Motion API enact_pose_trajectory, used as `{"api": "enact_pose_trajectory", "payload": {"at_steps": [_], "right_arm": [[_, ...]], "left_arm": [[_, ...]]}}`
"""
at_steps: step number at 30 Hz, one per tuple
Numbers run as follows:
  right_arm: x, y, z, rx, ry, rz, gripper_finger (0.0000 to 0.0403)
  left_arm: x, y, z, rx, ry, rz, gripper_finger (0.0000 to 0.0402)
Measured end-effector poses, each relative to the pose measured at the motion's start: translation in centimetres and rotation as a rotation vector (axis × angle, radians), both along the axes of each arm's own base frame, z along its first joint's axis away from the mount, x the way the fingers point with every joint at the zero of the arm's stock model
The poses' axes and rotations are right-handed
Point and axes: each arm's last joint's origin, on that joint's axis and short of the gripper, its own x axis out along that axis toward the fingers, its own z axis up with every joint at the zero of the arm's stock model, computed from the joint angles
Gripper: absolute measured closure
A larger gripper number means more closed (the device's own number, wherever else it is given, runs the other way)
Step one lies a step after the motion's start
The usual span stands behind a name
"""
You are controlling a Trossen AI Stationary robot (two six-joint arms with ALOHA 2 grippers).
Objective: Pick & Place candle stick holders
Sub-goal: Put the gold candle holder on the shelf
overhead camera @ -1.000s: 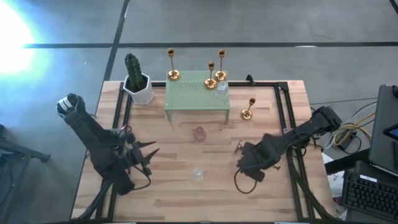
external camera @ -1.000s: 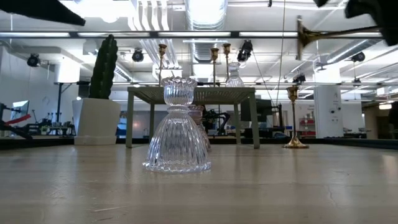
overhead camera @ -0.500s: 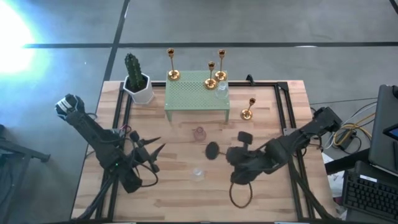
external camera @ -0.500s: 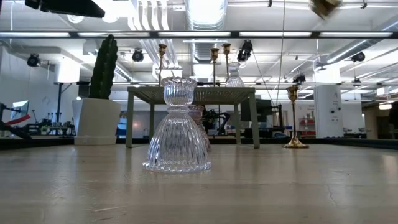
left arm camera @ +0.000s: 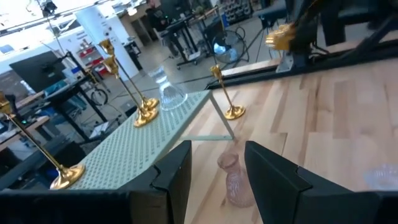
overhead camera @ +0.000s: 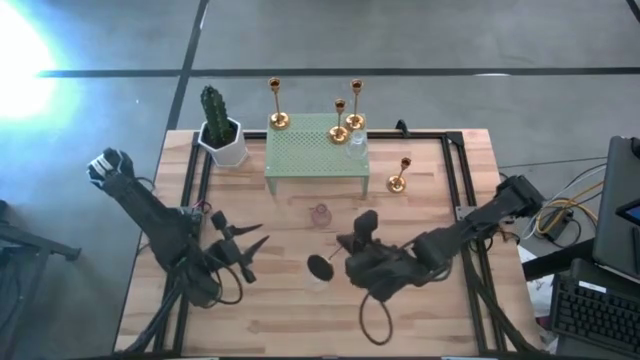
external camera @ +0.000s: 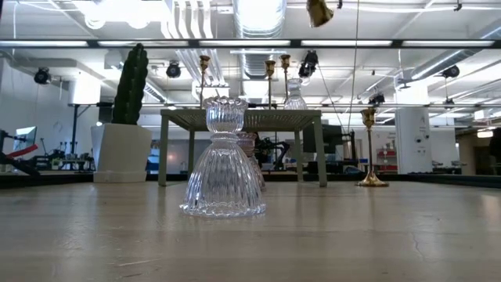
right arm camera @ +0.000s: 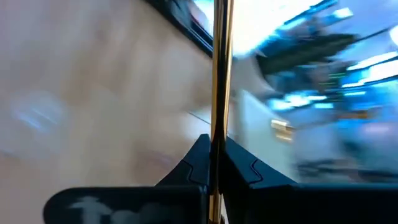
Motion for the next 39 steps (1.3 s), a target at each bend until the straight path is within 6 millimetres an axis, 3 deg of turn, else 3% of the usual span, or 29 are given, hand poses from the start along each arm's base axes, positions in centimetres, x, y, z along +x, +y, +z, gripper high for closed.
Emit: {"api": "enact_pose_trajectory", "payload": {"at_steps": [8, 13, 21, 31, 39], "right_arm": [[1.7, -1.5, -4.5, -0.674, 0.294, -0.107, 0.0394], [2.3, -1.8, -6.9, -0.907, 0.490, -0.094, 0.0394], [1.8, -1.0, -7.4, -0.970, 0.515, -0.078, 0.0394], [2.2, 1.0, -4.1, -0.912, 0.406, -0.033, 0.0394], [2.9, 1.2, -2.7, -0.913, 0.406, 0.018, 0.0394]], "left_arm": [[-0.7, 1.1, 3.0, -0.126, -0.038, -0.191, 0.0248], [-0.5, 2.8, 4.8, -0.215, -0.064, -0.459, 0.0248], [1.0, 7.5, 5.3, -0.359, -0.077, -0.629, 0.0248], [4.8, 12.8, 5.0, -0.644, -0.106, -0.921, 0.0248], [7.5, 15.4, 3.5, -0.906, -0.059, -1.079, 0.0248]]}}
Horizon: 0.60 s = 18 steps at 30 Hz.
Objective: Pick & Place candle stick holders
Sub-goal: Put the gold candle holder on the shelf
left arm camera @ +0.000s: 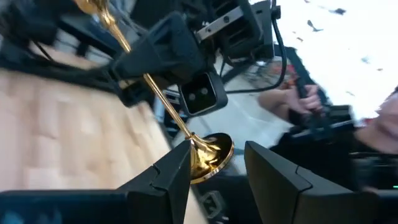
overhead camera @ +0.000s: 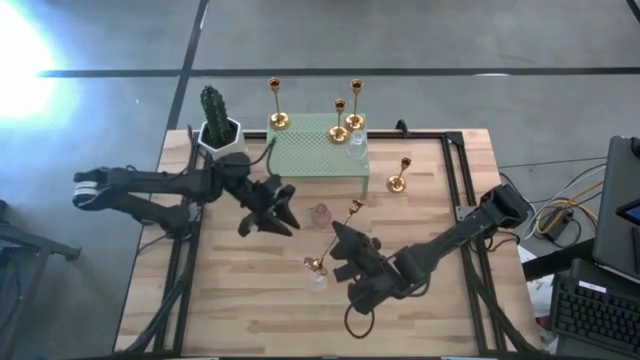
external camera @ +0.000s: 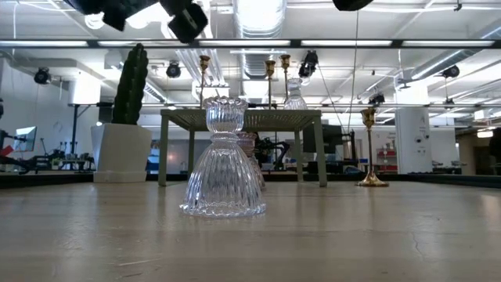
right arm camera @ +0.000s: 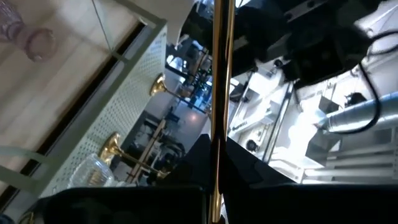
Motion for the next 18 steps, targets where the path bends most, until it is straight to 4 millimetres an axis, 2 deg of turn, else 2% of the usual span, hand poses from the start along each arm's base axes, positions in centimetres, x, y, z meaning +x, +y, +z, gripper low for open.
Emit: {"api": "enact_pose_trajectory", "payload": {"at_steps": [6, 18], "right_arm": [[0.8, -0.4, 0.6, 0.010, 0.013, 0.032, 0.0394], [1.8, -0.9, 1.3, 0.006, 0.020, 0.081, 0.0394]], "left_arm": [[2.4, 0.2, -0.8, -0.107, 0.046, -0.118, 0.0248], [6.3, 0.7, -1.1, -0.160, 0.131, -0.192, 0.0248]]}}
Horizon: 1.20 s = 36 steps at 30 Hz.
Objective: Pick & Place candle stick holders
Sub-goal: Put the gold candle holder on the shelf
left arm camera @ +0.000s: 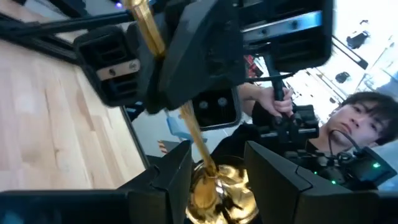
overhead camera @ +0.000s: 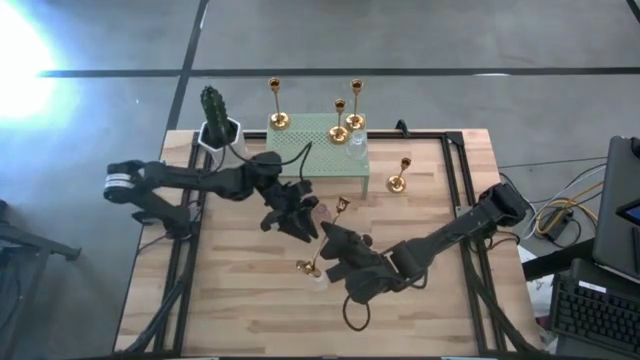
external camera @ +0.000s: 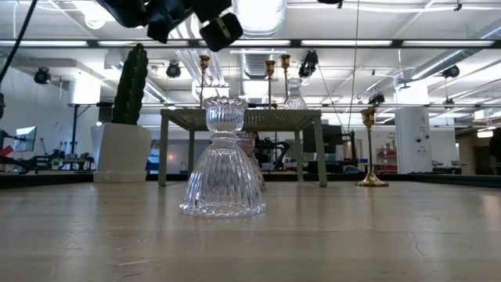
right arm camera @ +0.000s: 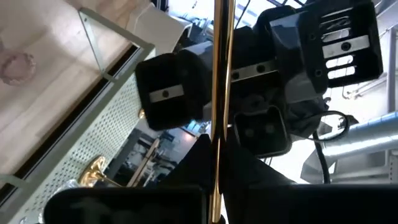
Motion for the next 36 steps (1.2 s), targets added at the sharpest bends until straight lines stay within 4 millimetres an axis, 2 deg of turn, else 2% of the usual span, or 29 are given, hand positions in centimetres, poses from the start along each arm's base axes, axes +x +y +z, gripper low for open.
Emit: {"api": "enact_pose_trajectory", "payload": {"at_steps": [8, 17, 21, 26, 32, 36], "right_arm": [[0.6, -1.3, -0.1, -0.006, 0.008, -0.033, 0.0394], [1.1, -2.5, -0.1, -0.006, 0.009, -0.063, 0.0394], [1.1, -2.6, 0.0, -0.004, 0.006, -0.065, 0.0394], [1.1, -2.6, 0.0, -0.017, 0.024, -0.060, 0.0394], [1.2, -2.6, -0.1, -0.021, 0.030, -0.060, 0.0393], [1.2, -2.5, 0.0, 0.018, -0.019, -0.067, 0.0371]], "left_arm": [[1.5, 0.1, -0.5, -0.023, 0.045, -0.035, 0.0248], [1.7, 0.1, -0.8, -0.002, 0.027, -0.041, 0.0250], [1.7, 0.1, -0.8, 0.006, 0.018, -0.035, 0.0287], [1.8, 0.1, -1.2, -0.007, 0.053, -0.025, 0.0375], [1.8, 0.2, -1.5, 0.011, 0.048, -0.011, 0.0376], [1.8, 0.2, -1.4, 0.038, 0.017, -0.006, 0.0376]]}}
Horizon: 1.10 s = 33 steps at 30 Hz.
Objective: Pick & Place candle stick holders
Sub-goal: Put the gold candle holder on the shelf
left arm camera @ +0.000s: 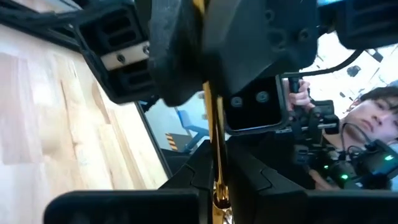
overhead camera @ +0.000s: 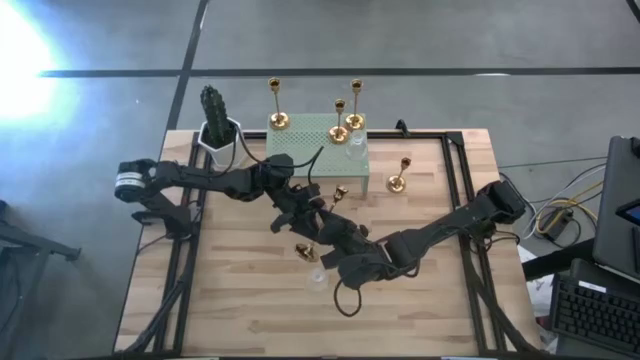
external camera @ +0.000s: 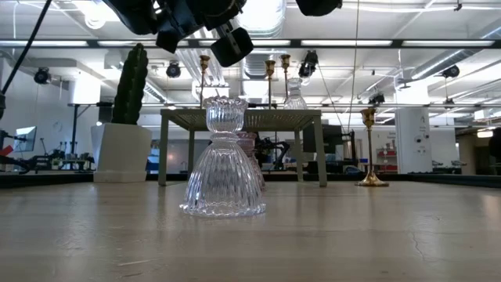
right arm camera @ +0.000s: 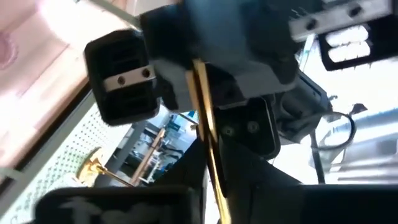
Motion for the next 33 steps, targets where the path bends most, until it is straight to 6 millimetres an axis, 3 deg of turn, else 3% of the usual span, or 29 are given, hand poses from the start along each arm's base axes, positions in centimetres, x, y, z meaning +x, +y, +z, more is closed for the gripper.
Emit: {"api": "enact_pose_trajectory", "payload": {"at_steps": [17, 25, 33], "right_arm": [[-2.1, 3.9, 6.0, 0.209, -0.475, -0.133, 0.0224], [-3.7, 4.8, 7.3, 0.283, -0.657, -0.193, 0.0207], [-6.8, 5.3, 8.4, 0.514, -0.899, -0.164, 0.0207]], "left_arm": [[-1.0, -0.1, 1.6, 0.050, -0.098, -0.005, 0.0380], [-2.4, -0.1, 2.4, 0.163, -0.133, 0.096, 0.0380], [-5.2, 0.0, 4.1, 0.380, -0.171, 0.279, 0.0380]]}}
